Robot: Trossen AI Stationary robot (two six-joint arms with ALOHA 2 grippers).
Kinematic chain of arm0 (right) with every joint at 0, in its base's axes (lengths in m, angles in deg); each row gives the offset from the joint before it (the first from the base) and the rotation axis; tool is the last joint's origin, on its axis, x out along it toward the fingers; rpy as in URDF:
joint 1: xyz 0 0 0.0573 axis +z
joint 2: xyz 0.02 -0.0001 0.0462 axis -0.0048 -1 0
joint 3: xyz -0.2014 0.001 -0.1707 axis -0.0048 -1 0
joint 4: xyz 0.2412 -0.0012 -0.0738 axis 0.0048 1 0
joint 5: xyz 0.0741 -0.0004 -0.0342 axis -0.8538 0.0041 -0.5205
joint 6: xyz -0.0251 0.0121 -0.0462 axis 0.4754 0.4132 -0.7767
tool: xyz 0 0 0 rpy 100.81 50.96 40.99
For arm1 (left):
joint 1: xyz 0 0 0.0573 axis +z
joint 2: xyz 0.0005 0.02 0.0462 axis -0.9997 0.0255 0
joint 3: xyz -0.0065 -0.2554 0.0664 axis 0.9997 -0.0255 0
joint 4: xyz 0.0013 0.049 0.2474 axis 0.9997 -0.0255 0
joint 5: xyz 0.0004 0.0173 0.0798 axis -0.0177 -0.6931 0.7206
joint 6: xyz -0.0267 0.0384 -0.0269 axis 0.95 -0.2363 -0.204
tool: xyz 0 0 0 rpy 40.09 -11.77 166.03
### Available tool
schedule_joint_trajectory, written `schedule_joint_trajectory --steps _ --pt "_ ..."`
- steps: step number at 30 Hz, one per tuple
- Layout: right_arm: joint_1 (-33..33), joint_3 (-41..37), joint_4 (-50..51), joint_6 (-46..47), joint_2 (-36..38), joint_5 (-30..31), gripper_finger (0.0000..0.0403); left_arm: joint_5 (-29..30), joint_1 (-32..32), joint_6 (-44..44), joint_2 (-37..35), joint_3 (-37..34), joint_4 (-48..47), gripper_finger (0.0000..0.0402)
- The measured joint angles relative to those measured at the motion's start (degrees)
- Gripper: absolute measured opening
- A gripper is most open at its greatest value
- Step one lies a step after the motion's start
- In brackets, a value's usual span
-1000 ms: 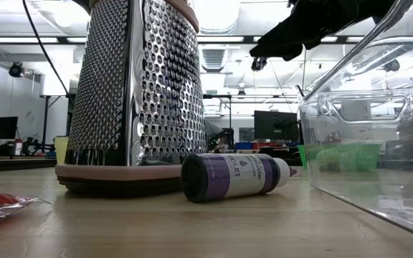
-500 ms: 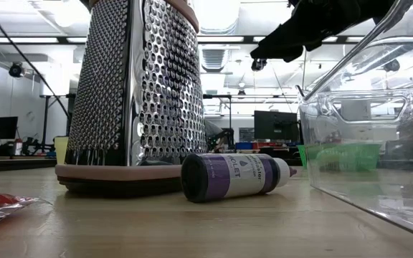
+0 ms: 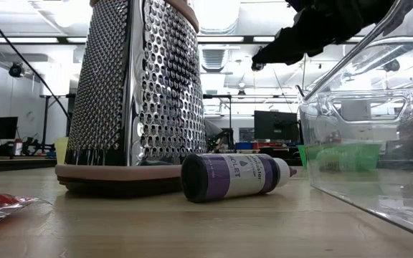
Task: Pick & Place Food Item
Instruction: Put the light green donut into the green bin
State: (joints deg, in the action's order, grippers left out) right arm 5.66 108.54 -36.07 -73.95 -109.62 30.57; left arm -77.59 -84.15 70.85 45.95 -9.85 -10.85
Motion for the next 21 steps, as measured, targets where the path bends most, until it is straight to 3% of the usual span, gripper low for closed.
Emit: schedule_joint_trajectory --steps 6,12,21 --pt "0.0 -1.3 -0.3 -2.1 0.0 1.6 0.0247 7.6 -8.0 -4.0 0.9 -7.7 14.3 0.0259" --pt "-0.1 -1.4 0.4 1.1 0.0 11.8 0.0247 8.9 -9.5 -3.5 -0.1 -18.4 24.5 0.0259" --pt "-0.4 -1.4 -3.5 -6.3 0.0 5.7 0.0247 8.8 -9.9 -1.4 -5.9 -32.6 36.7 0.0259"
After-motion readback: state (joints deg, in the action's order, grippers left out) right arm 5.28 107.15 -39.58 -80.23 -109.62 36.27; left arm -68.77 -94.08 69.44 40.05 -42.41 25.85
